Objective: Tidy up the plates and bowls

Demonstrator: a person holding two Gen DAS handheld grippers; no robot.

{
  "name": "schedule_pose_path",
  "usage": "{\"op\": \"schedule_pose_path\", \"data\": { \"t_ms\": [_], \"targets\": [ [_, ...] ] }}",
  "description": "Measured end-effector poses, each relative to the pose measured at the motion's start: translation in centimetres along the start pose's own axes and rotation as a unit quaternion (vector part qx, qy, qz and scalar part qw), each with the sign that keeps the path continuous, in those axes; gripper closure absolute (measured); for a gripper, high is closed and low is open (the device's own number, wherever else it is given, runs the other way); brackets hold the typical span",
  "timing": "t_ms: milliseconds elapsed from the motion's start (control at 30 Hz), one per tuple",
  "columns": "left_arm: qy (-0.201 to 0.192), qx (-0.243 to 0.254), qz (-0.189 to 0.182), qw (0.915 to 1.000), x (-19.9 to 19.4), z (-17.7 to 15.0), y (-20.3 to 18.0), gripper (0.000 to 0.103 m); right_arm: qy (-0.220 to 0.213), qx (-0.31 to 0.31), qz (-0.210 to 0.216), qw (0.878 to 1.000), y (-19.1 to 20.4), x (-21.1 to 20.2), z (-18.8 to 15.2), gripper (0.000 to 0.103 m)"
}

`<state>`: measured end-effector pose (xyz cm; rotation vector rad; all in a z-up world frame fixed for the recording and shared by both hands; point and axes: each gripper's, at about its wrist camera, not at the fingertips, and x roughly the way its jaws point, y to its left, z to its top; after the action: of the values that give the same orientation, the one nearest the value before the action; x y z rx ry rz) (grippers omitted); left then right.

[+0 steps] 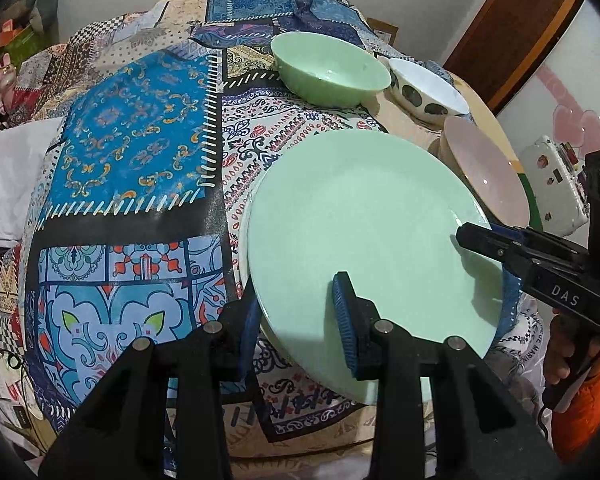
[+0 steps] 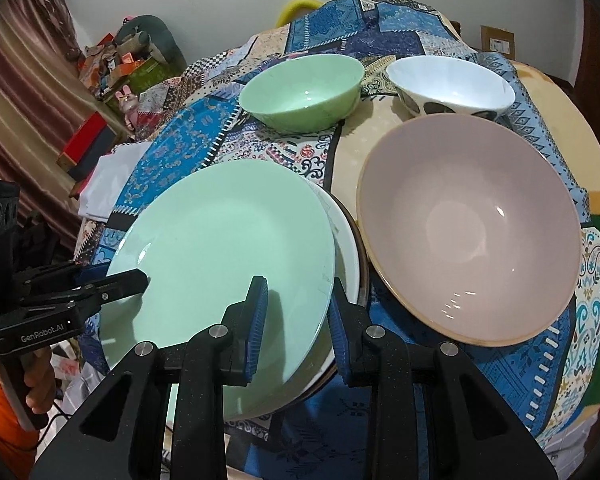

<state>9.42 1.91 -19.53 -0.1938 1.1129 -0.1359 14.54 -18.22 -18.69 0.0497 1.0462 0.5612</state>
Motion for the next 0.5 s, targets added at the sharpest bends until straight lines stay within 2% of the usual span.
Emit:
{"op": "schedule_pose_path", "data": {
  "t_ms": [500],
  "targets": [
    [0.0, -0.002, 0.003, 1.0, 0.48, 0.61, 0.17, 0.069, 0.002, -0.008, -0.005, 1.0, 0.11, 0.36, -0.25, 0.074]
  ]
}}
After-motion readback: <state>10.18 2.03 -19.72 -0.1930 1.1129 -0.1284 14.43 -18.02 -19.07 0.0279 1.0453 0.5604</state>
